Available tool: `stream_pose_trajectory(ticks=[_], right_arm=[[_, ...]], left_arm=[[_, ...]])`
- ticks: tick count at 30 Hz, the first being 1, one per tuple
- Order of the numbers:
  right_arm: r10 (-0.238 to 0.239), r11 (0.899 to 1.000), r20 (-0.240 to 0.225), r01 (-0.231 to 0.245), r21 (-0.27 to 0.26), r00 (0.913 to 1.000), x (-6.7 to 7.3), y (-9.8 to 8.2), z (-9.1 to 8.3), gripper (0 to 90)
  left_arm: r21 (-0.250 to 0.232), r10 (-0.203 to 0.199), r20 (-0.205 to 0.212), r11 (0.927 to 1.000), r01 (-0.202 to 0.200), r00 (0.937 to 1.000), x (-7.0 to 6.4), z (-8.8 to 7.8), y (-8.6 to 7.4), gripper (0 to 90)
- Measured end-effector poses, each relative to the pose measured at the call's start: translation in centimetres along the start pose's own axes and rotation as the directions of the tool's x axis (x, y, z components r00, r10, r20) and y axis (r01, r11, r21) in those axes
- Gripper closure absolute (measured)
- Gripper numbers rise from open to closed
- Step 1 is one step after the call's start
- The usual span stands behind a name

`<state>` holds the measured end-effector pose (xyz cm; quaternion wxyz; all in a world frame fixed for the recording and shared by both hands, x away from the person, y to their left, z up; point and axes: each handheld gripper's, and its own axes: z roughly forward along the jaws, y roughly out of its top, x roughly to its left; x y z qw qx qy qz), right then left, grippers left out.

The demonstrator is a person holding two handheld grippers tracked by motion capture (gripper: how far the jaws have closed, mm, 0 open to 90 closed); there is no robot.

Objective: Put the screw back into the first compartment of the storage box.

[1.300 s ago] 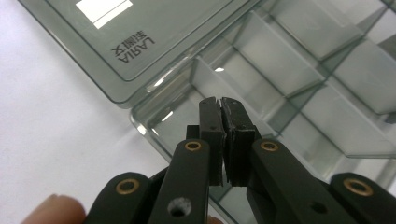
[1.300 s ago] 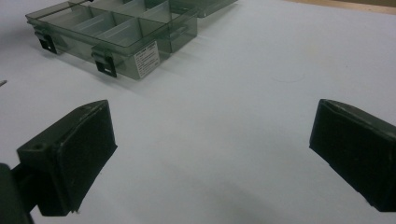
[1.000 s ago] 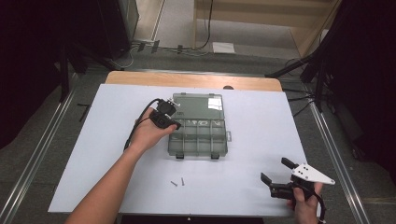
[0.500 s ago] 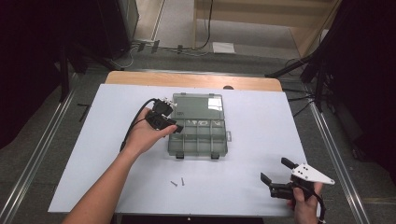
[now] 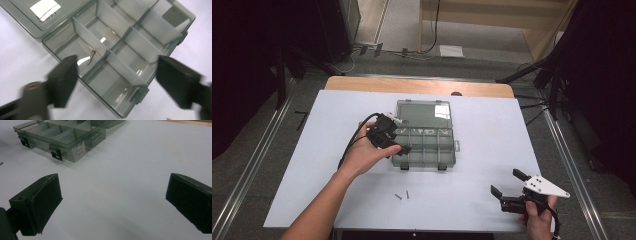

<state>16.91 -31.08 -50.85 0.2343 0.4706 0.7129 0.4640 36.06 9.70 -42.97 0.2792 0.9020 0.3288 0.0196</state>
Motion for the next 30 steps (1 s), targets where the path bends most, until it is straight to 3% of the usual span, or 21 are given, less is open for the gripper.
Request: stream_pose_trajectory(ticks=[7, 19, 30], right_arm=[[-0.008, 1.000, 0.000, 0.008, 0.002, 1.0000, 0.0, 0.0, 0.1, 0.8], [-0.009, 1.000, -0.002, 0.009, 0.001, 1.0000, 0.1, 0.0, 0.1, 0.8], [-0.009, 1.000, -0.002, 0.009, 0.007, 1.0000, 0.2, 0.0, 0.1, 0.9]], left_arm=[[0.041, 0.036, 0.049, 0.9984, -0.038, 0.9982, -1.4, 0.2, -0.6, 0.7], [0.038, 0.074, 0.064, 0.9964, -0.076, 0.9952, -3.0, -0.6, -2.2, 0.0], [0.050, 0.079, 0.084, 0.9953, -0.084, 0.9933, -3.5, -0.6, -4.4, 0.0]])
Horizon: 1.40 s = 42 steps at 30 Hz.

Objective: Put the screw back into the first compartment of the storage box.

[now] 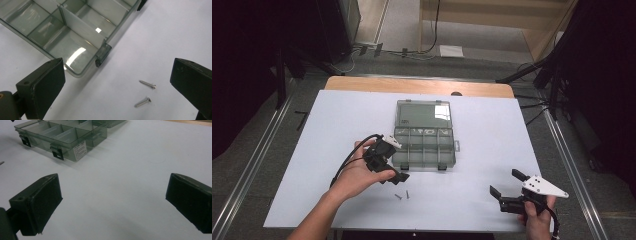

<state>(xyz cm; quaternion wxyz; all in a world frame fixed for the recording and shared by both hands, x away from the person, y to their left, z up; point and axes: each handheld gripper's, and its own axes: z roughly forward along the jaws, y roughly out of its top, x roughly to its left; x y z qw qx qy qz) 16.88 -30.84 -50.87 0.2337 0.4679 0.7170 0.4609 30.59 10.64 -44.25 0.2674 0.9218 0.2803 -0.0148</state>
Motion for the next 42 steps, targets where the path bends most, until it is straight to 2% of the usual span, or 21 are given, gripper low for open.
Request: stream_pose_trajectory(ticks=[2, 8, 13, 14, 17, 19, 20, 22, 24, 26, 28, 36, 39, 42], right_arm=[[-0.002, 1.000, 0.000, 0.002, -0.002, 1.0000, 0.0, 0.0, 0.0, 0.8], [-0.004, 1.000, 0.001, 0.004, -0.001, 1.0000, 0.0, 0.0, 0.1, 0.8], [-0.006, 1.000, -0.002, 0.006, 0.000, 1.0000, 0.1, 0.0, 0.1, 0.8], [0.000, 1.000, -0.002, 0.000, 0.001, 1.0000, 0.2, 0.0, 0.1, 0.8], [0.000, 1.000, -0.003, 0.000, 0.002, 1.0000, 0.2, 0.0, 0.1, 0.9], [0.002, 1.000, -0.002, -0.002, 0.003, 1.0000, 0.2, 0.0, 0.2, 0.8], [0.000, 1.000, -0.001, 0.000, 0.003, 1.0000, 0.2, 0.0, 0.2, 0.8], [-0.002, 1.000, -0.002, 0.002, 0.004, 1.0000, 0.2, 0.0, 0.2, 0.9], [-0.002, 1.000, -0.003, 0.002, 0.005, 1.0000, 0.2, 0.0, 0.2, 0.9], [0.002, 1.000, -0.002, -0.002, 0.005, 1.0000, 0.2, 0.0, 0.2, 0.8], [-0.004, 1.000, -0.003, 0.004, 0.006, 1.0000, 0.2, 0.0, 0.2, 0.8], [0.000, 1.000, -0.003, 0.000, 0.004, 1.0000, 0.4, 0.0, 0.2, 0.9], [-0.003, 1.000, -0.005, 0.003, 0.005, 1.0000, 0.3, 0.0, 0.2, 0.9], [-0.006, 1.000, -0.006, 0.006, 0.006, 1.0000, 0.3, 0.0, 0.3, 0.9]], left_arm=[[0.003, 0.018, 0.003, 0.9998, -0.018, 0.9998, -0.3, 0.0, -0.4, 0.0], [0.007, 0.030, 0.034, 0.9995, -0.030, 0.9990, -0.9, 0.1, -1.4, 3.3], [0.025, 0.040, 0.041, 0.9988, -0.042, 0.9983, -1.4, 0.6, -2.2, 3.5], [0.029, 0.050, 0.038, 0.9982, -0.052, 0.9980, -1.4, 0.6, -2.3, 6.6], [0.037, 0.039, 0.038, 0.9985, -0.040, 0.9985, -1.5, 0.8, -2.7, 8.1], [0.051, 0.047, 0.033, 0.9975, -0.048, 0.9984, -1.4, 0.9, -2.9, 8.1], [0.047, 0.039, 0.043, 0.9980, -0.041, 0.9983, -1.5, 1.0, -3.0, 8.2], [0.046, 0.040, 0.051, 0.9981, -0.042, 0.9979, -1.6, 1.1, -3.3, 19.0], [0.064, 0.054, 0.048, 0.9963, -0.057, 0.9974, -1.6, 1.3, -3.6, 19.1], [0.062, 0.061, 0.039, 0.9960, -0.064, 0.9973, -1.7, 1.4, -3.8, 19.2], [0.053, 0.071, 0.041, 0.9960, -0.073, 0.9967, -1.8, 1.3, -4.0, 28.5], [0.044, 0.083, 0.018, 0.9956, -0.083, 0.9964, -2.0, 0.7, -4.5, 51.4], [0.048, 0.092, 0.015, 0.9946, -0.093, 0.9957, -2.0, 0.6, -4.9, 56.4], [0.056, 0.111, 0.014, 0.9921, -0.112, 0.9937, -2.1, 0.6, -5.3, 56.5]])
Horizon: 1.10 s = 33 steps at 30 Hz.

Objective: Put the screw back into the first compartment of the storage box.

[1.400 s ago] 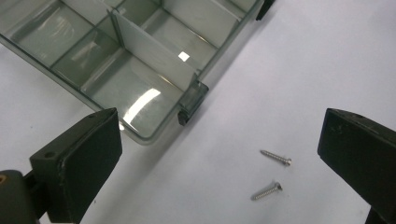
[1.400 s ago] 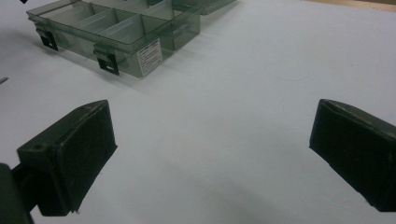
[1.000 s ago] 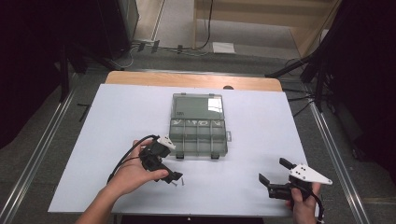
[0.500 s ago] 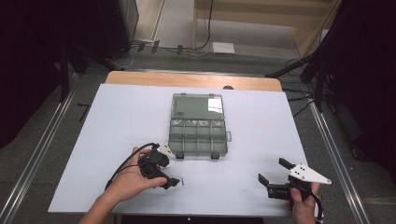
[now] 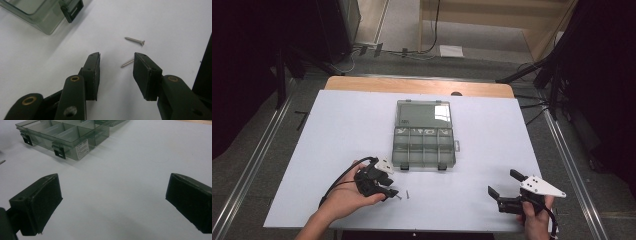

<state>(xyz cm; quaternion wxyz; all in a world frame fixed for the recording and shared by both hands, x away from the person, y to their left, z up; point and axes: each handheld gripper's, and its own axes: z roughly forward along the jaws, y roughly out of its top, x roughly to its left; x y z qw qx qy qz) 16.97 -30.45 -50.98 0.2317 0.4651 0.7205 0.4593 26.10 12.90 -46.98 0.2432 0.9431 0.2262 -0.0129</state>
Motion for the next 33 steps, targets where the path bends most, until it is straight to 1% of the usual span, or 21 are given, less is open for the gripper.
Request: stream_pose_trajectory(ticks=[3, 4, 5, 7, 10, 11, 13, 14, 19, 20, 21, 22, 23, 24, 25, 26, 27, 31, 33], right_arm=[[0.001, 1.000, -0.001, -0.001, 0.000, 1.0000, 0.0, 0.0, 0.0, 0.8], [0.001, 1.000, 0.000, -0.001, 0.000, 1.0000, 0.0, 0.0, 0.0, 0.8], [0.001, 1.000, 0.001, -0.001, 0.000, 1.0000, 0.0, 0.0, 0.0, 0.8], [0.000, 1.000, 0.001, 0.000, 0.001, 1.0000, 0.0, 0.0, 0.0, 0.9], [-0.001, 1.000, 0.006, 0.001, 0.001, 1.0000, 0.0, 0.0, 0.0, 0.9], [-0.003, 1.000, 0.006, 0.003, 0.001, 1.0000, 0.0, 0.0, 0.0, 0.8], [-0.003, 1.000, 0.005, 0.003, 0.001, 1.0000, 0.0, 0.0, 0.0, 0.9], [-0.003, 1.000, 0.005, 0.003, 0.001, 1.0000, 0.0, 0.0, 0.0, 0.9], [0.004, 1.000, 0.001, -0.004, 0.003, 1.0000, 0.0, 0.0, 0.0, 0.8], [0.007, 1.000, 0.003, -0.008, 0.002, 1.0000, 0.0, 0.0, 0.0, 0.9], [0.007, 1.000, 0.004, -0.007, 0.002, 1.0000, -0.1, 0.0, 0.0, 0.8], [0.009, 1.000, 0.004, -0.009, 0.002, 1.0000, -0.1, 0.0, 0.0, 0.8], [0.009, 1.000, 0.004, -0.009, 0.002, 1.0000, -0.1, -0.1, 0.0, 0.8], [0.009, 1.000, 0.003, -0.009, 0.003, 1.0000, -0.1, -0.1, 0.0, 0.9], [0.010, 1.000, 0.003, -0.010, 0.002, 0.9999, 0.0, -0.1, 0.0, 0.9], [0.005, 1.000, 0.003, -0.005, 0.003, 1.0000, -0.1, -0.1, 0.0, 0.9], [0.004, 1.000, 0.005, -0.004, 0.003, 1.0000, -0.1, -0.1, 0.0, 0.9], [0.004, 1.000, 0.003, -0.004, 0.005, 1.0000, 0.0, -0.1, 0.1, 0.9], [0.004, 1.000, 0.005, -0.004, 0.006, 1.0000, 0.0, -0.1, 0.1, 0.9]], left_arm=[[0.003, 0.022, 0.001, 0.9997, -0.022, 0.9998, -0.3, 0.3, 0.0, 56.6], [0.004, 0.023, -0.001, 0.9997, -0.023, 0.9997, -0.4, 0.5, 0.0, 56.6], [0.003, 0.024, 0.004, 0.9997, -0.024, 0.9997, -0.4, 0.6, 0.1, 62.9], [0.004, 0.024, 0.009, 0.9997, -0.024, 0.9997, -0.5, 0.9, 0.2, 63.6], [0.011, 0.042, 0.022, 0.9990, -0.042, 0.9989, -0.8, 1.3, 0.5, 63.7], [0.017, 0.044, 0.025, 0.9989, -0.045, 0.9987, -1.0, 1.3, 0.5, 68.0], [0.017, 0.055, 0.028, 0.9983, -0.055, 0.9981, -1.1, 1.5, 0.6, 68.2], [0.017, 0.067, 0.025, 0.9976, -0.068, 0.9974, -1.1, 1.5, 0.7, 68.2], [0.019, 0.079, 0.017, 0.9967, -0.079, 0.9968, -1.5, 1.9, 0.8, 68.3], [0.020, 0.087, 0.011, 0.9959, -0.088, 0.9961, -1.5, 1.9, 0.8, 71.9], [0.019, 0.085, 0.013, 0.9962, -0.085, 0.9963, -1.5, 2.0, 0.8, 74.0], [0.022, 0.087, 0.010, 0.9959, -0.088, 0.9961, -1.5, 2.0, 0.9, 74.1], [0.023, 0.085, -0.009, 0.9961, -0.085, 0.9964, -1.7, 2.1, 0.9, 75.7], [0.023, 0.086, -0.012, 0.9961, -0.085, 0.9963, -1.7, 2.1, 0.9, 78.5], [0.031, 0.099, -0.019, 0.9946, -0.099, 0.9949, -1.7, 2.1, 1.0, 78.6], [0.028, 0.099, -0.034, 0.9948, -0.098, 0.9945, -1.8, 2.2, 1.0, 80.0], [0.033, 0.096, -0.035, 0.9949, -0.095, 0.9948, -1.8, 2.1, 1.0, 82.7], [0.036, 0.081, -0.036, 0.9962, -0.080, 0.9961, -1.7, 2.2, 1.1, 86.6], [0.042, 0.080, -0.039, 0.9960, -0.078, 0.9960, -1.8, 2.2, 1.2, 87.6]])
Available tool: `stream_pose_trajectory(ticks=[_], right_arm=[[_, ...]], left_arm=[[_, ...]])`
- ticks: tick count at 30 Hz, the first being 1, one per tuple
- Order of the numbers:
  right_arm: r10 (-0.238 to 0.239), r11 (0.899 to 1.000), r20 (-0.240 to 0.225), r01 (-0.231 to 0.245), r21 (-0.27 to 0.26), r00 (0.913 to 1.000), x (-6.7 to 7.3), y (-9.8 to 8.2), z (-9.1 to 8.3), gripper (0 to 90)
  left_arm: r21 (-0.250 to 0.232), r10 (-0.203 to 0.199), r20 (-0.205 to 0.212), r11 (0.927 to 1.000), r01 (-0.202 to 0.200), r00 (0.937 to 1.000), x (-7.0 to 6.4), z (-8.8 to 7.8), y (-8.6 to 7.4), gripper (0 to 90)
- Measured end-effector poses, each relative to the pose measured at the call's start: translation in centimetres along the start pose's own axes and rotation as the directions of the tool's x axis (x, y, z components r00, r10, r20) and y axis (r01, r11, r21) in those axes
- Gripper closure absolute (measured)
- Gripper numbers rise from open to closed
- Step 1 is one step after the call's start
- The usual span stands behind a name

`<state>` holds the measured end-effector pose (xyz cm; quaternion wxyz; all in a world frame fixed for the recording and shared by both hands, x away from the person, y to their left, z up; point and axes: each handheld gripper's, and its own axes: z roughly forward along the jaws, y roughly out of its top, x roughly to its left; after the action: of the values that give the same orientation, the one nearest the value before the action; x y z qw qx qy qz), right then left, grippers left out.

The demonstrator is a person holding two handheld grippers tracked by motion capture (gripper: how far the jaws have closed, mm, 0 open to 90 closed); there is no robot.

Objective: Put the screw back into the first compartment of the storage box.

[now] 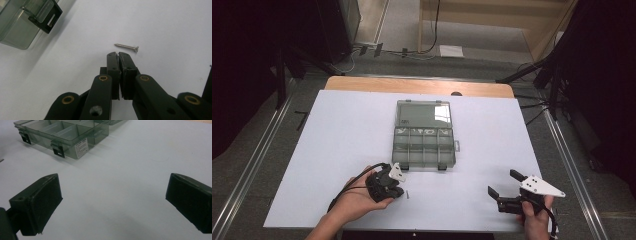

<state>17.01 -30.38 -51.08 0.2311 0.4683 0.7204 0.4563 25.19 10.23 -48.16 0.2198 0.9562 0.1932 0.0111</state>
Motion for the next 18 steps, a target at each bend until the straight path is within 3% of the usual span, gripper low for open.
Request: stream_pose_trajectory(ticks=[3, 7, 18], right_arm=[[0.000, 1.000, 0.000, 0.000, 0.000, 1.0000, 0.0, 0.0, 0.0, 0.9], [0.002, 1.000, -0.001, -0.002, -0.002, 1.0000, 0.0, 0.0, 0.0, 0.9], [0.000, 1.000, -0.003, 0.000, -0.011, 1.0000, 0.0, 0.1, -0.2, 0.9]], left_arm=[[0.000, -0.008, 0.003, 1.0000, 0.008, 1.0000, 0.0, 0.0, 0.0, 88.2], [-0.016, -0.064, 0.038, 0.9978, 0.064, 0.9972, 0.4, 0.0, -0.1, 88.2], [-0.023, -0.079, 0.043, 0.9966, 0.080, 0.9960, 1.2, -0.5, 0.5, 88.2]])
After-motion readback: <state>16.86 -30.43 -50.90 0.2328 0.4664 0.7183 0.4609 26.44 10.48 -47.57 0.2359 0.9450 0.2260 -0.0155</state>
